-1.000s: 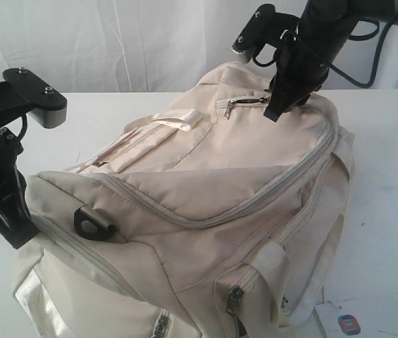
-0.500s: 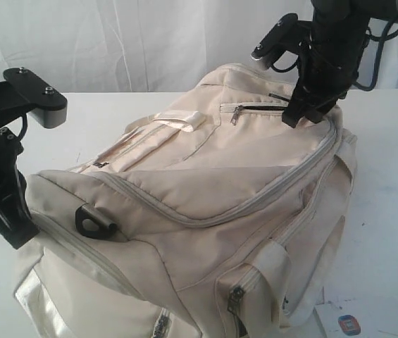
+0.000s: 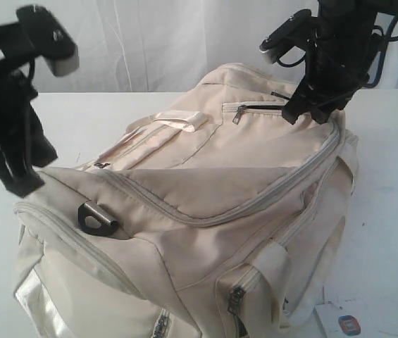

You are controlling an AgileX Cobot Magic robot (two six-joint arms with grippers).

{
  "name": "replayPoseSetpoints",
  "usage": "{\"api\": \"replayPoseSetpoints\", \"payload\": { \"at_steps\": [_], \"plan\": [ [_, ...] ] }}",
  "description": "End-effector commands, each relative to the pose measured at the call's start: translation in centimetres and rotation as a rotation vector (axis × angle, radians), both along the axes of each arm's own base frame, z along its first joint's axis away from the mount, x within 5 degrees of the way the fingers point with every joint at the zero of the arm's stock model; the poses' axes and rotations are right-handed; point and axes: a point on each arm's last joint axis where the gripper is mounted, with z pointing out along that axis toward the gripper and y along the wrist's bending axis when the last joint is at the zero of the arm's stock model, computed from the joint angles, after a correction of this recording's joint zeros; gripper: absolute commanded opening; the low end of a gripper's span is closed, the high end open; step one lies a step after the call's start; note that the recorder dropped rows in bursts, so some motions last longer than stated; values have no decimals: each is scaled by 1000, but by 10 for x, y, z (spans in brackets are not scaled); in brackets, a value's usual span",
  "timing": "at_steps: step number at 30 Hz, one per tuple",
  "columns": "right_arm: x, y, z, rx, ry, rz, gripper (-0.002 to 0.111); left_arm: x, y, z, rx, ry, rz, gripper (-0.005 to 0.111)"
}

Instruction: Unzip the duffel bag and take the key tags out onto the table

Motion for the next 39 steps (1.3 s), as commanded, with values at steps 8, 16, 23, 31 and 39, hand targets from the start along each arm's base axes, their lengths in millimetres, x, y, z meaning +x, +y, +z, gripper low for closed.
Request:
{"api": "replayPoseSetpoints", "payload": {
  "at_steps": [8,16,23,31,39],
  "plan": [
    [0,-1,7,19,-29,-5,14,34,7,50,149,-536,-132,0],
    [-1,-1,7,30,-23,-6,14,128,-23,11,-57,-401,-57,0],
    [0,2,7,56,-31,-2,14,165,-72,4,-262,-187,-578,0],
    [0,6,7,109,-36,2,14,187,-105,-16,-323,-430,-878,29],
    [1,8,15,148,-87,18,14,200,-142,-52,-316,-542,-918,67]
  ]
}}
